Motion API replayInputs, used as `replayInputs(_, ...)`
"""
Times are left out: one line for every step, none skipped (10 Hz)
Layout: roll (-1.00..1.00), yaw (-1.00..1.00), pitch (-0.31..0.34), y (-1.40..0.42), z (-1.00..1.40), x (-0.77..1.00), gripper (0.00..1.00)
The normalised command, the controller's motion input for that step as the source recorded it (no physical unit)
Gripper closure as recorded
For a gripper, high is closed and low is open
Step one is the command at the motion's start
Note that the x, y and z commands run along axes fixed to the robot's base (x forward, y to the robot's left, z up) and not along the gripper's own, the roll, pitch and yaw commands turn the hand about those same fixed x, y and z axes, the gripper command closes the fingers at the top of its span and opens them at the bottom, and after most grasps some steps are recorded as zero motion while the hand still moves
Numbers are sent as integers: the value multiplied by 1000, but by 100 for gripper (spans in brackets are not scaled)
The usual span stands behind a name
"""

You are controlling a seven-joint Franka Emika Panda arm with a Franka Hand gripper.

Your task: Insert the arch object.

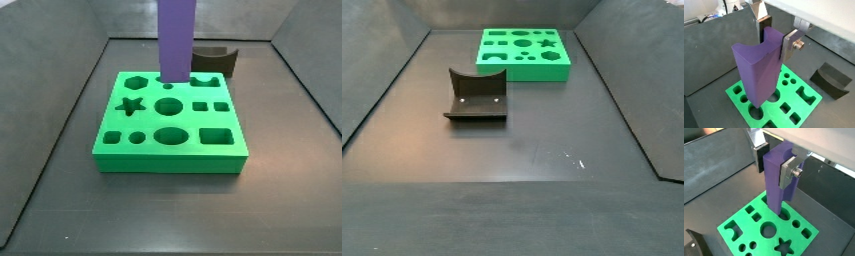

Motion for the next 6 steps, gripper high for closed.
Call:
replayInputs(0,0,0,0,0,-17,100)
replayInputs(37,-226,0,23,-23,-9,100)
replayInputs(14,-917,0,74,0,120,100)
replayInputs(16,-1000,-9,0,0,6,100)
replayInputs(39,-989,-7,0,-17,31,100)
replayInputs(103,-820,-19,117,-89,274,100)
